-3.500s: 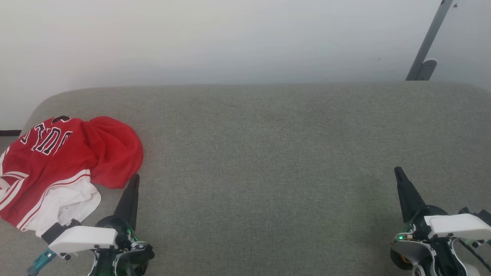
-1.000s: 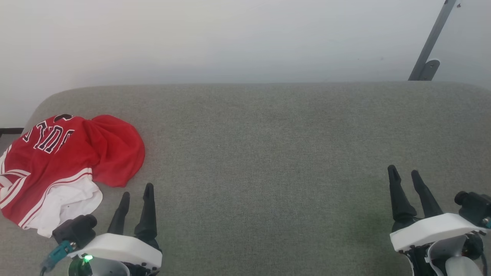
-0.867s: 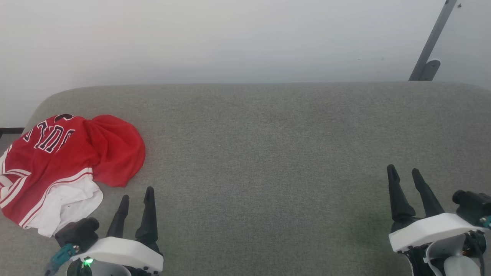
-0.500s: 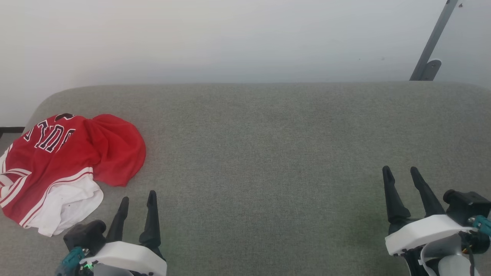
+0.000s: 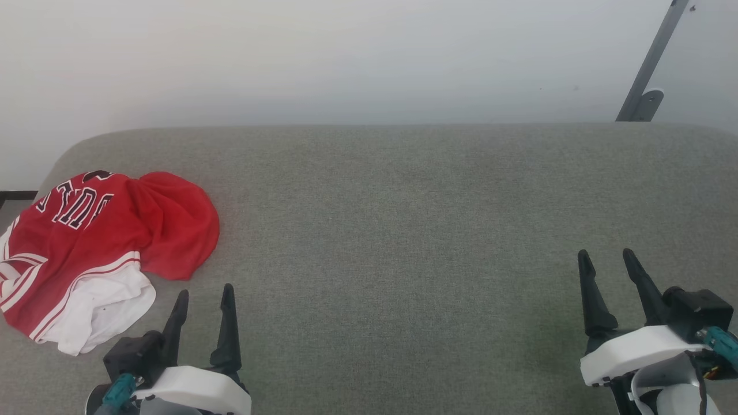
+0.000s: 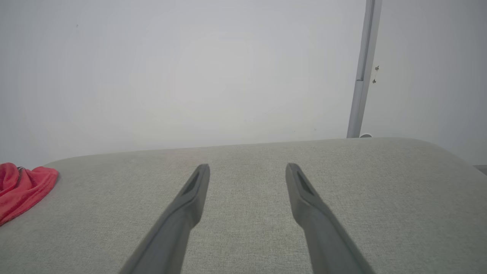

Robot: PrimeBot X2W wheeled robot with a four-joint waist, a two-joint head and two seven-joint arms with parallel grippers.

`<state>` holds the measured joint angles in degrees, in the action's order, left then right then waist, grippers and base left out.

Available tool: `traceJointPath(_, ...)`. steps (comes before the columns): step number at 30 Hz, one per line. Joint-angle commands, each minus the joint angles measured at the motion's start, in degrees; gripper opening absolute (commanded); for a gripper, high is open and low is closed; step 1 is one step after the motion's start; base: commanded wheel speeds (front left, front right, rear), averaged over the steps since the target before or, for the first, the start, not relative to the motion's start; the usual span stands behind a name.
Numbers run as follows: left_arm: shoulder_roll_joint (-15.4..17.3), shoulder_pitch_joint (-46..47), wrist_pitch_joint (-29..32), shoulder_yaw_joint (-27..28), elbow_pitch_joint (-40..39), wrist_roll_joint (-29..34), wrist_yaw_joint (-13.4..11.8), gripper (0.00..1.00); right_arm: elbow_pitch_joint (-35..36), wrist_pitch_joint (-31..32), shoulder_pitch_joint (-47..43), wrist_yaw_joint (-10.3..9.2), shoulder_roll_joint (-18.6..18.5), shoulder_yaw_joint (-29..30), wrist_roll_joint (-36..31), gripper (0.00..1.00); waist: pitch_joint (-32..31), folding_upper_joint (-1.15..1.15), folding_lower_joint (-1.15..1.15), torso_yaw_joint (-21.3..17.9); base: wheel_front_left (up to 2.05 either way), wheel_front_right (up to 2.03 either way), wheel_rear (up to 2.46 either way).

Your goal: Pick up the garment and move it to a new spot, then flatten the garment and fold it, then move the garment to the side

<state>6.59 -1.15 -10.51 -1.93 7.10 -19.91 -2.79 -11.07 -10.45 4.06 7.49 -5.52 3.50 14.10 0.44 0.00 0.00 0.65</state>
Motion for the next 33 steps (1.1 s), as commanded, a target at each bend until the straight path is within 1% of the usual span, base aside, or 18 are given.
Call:
traceJointPath(1,-0.2,-0.6,-0.6,0.1,-0.7,1.3,-0.1,1.00,0.6,-0.7,0.5,0.00,0.2,0.2,-1.4,1.00,0.0,0.00,0.00,0.0,0.00,0.00,0.00)
traceJointPath(8,-0.6,-0.8,-1.5,0.8,-1.0,4.4,0.4,1.00,0.4,-1.6,0.0,0.00,0.6,0.5,-3.0,1.00,-0.2,0.00,0.00,0.2,0.00,0.00,0.00)
traceJointPath(16,-1.0,-1.7,-2.4,1.8,-1.1,7.9,1.0,1.00,0.6,-2.6,0.2,0.00,0.7,0.8,-6.2,1.00,-0.3,0.00,0.00,0.0,0.00,0.00,0.00)
traceJointPath(33,-2.6,-2.8,-4.3,3.9,-0.1,14.3,3.2,1.00,1.0,-4.4,-0.8,0.00,1.0,1.1,-10.7,1.00,-0.5,0.00,0.00,0.1,0.00,0.00,0.00)
